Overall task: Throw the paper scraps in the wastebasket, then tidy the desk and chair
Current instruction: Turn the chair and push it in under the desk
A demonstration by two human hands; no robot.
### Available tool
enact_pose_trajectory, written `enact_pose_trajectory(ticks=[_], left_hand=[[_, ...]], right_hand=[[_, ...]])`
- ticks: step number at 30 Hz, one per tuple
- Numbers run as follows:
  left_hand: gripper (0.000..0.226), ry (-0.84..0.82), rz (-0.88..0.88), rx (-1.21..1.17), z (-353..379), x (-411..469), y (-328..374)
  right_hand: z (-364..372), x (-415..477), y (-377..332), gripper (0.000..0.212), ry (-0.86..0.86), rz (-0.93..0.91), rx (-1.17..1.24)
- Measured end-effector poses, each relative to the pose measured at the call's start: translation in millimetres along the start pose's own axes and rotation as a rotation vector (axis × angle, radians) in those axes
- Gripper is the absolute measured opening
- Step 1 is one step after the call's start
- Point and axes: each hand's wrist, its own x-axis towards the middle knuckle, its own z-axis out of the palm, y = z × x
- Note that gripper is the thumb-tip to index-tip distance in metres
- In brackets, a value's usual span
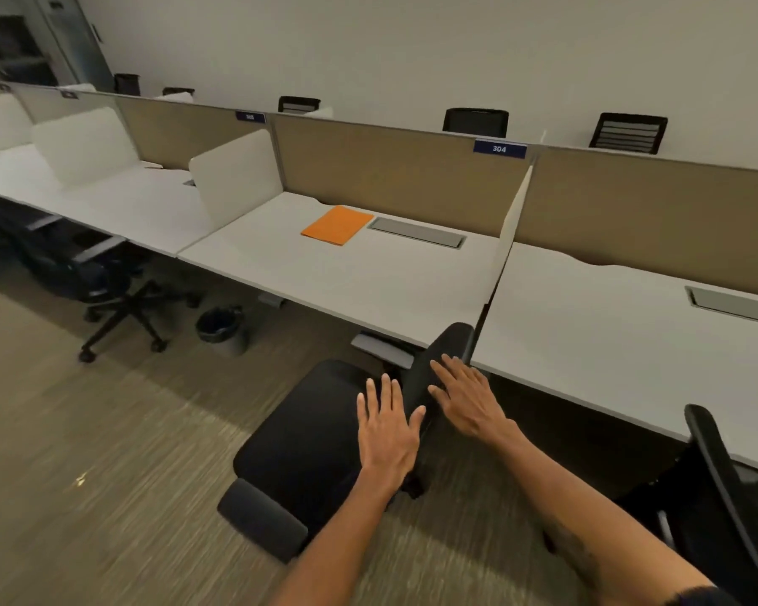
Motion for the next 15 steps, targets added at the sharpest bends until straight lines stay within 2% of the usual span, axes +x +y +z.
enact_pose_trajectory(ticks=[9,15], left_hand=[[0.084,-0.071,-0.109,-0.033,39,9,27],[0.091,-0.110,-0.194,-0.054,60,10,20]], right_hand=[[19,51,39,0.058,-0.152,-0.162,-0.188],[37,70,42,0.056,-0.097,-0.240,-0.225]])
